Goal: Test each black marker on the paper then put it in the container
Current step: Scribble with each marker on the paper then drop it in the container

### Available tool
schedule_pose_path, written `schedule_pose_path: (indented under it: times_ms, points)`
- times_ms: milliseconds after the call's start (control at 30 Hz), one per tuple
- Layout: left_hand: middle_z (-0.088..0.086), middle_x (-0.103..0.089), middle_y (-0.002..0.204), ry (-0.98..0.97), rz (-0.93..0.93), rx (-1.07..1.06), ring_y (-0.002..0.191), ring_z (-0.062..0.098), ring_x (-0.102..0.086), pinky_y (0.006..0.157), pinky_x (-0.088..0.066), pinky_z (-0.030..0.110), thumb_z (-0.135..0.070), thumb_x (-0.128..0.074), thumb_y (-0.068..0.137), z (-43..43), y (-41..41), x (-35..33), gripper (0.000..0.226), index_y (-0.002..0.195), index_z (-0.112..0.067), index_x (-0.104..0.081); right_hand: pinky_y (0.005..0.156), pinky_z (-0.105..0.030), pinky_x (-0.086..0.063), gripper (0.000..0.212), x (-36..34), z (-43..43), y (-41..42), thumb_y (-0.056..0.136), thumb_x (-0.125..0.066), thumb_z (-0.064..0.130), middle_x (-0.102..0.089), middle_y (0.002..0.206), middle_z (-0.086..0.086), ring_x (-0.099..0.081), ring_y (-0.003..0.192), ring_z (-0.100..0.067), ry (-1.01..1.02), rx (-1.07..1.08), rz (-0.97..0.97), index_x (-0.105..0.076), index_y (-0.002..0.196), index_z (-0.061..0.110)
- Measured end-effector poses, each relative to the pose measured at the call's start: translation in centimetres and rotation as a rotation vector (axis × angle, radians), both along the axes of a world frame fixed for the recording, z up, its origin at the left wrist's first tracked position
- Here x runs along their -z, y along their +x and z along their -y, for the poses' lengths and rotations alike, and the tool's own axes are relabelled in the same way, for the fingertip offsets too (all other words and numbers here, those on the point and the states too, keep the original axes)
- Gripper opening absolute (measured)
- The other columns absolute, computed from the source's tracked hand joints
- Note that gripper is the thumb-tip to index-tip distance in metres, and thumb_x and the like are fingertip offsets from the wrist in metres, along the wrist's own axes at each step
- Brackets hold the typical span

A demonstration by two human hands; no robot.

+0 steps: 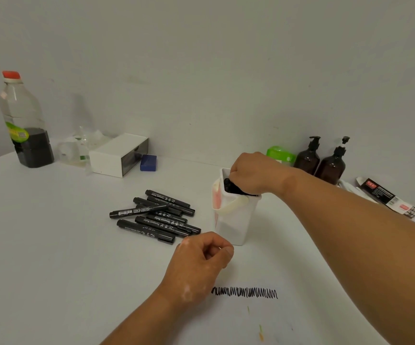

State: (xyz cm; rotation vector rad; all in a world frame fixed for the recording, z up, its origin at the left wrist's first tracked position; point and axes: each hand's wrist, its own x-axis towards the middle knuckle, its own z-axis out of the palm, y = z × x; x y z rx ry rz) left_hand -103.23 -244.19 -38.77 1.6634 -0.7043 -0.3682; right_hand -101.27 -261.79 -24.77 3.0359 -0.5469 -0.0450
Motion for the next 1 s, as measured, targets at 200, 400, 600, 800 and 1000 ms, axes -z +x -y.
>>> schedule_pose_path:
  times_ms: [200, 400, 600, 800, 1000]
  points:
    - [-0.004, -0.066, 0.066, 0.005, 0.005, -0.002, 0.058, 0.002, -0.056, 0.062, -0.051, 0.02, -0.026, -0.07, 0.089, -0.1, 0.1, 0.1, 0.01, 0.08, -0.025, -0.075, 0.082, -0.038, -0.054, 0.036, -1.0, -0.3, -0.5, 0.101, -0.039, 0.008, -0.069, 0.113, -0.014, -0.065, 0.105, -0.034, 0.063, 0.025, 0.023, -0.071, 0.114, -0.004]
    - [-0.006, -0.066, 0.065, -0.003, -0.006, -0.008, 0.057, -0.001, -0.056, 0.061, -0.05, 0.018, -0.024, -0.071, 0.089, -0.2, 0.3, 0.1, 0.01, 0.079, -0.025, -0.075, 0.064, -0.02, -0.049, 0.029, -2.6, 1.8, -3.2, 0.093, -0.05, 0.011, -0.077, 0.095, 0.005, -0.067, 0.087, -0.009, 0.251, 0.018, 0.338, -0.076, 0.098, 0.022]
    - [0.006, -0.069, 0.071, 0.008, 0.023, -0.012, 0.056, 0.002, -0.056, 0.061, -0.052, 0.022, -0.023, -0.071, 0.089, -0.2, 0.4, 0.3, 0.011, 0.079, -0.024, -0.075, 0.059, -0.014, -0.044, 0.018, 1.9, 4.2, -10.7, 0.088, -0.07, 0.016, -0.076, 0.079, 0.014, -0.064, 0.069, -0.001, 0.506, 0.087, 0.682, -0.075, 0.086, 0.034]
    - [-0.001, -0.07, 0.068, 0.031, 0.064, -0.006, 0.057, 0.002, -0.058, 0.059, -0.051, 0.017, -0.025, -0.071, 0.09, -0.2, 0.6, 0.6, 0.012, 0.08, -0.032, -0.074, 0.062, -0.015, -0.045, 0.022, 11.0, 4.4, -16.6, 0.086, -0.077, 0.018, -0.071, 0.073, 0.02, -0.062, 0.063, -0.007, 0.672, 0.195, 0.59, -0.076, 0.079, 0.039]
    - [0.002, -0.07, 0.07, 0.094, 0.161, -0.049, 0.058, 0.008, -0.058, 0.061, -0.052, 0.028, -0.024, -0.071, 0.089, -0.4, 0.4, 1.0, 0.012, 0.081, -0.032, -0.074, 0.059, -0.008, -0.042, 0.026, 14.7, 3.1, -18.0, 0.084, -0.077, 0.022, -0.07, 0.073, 0.022, -0.053, 0.055, 0.0, 0.742, 0.162, 0.632, -0.073, 0.083, 0.047]
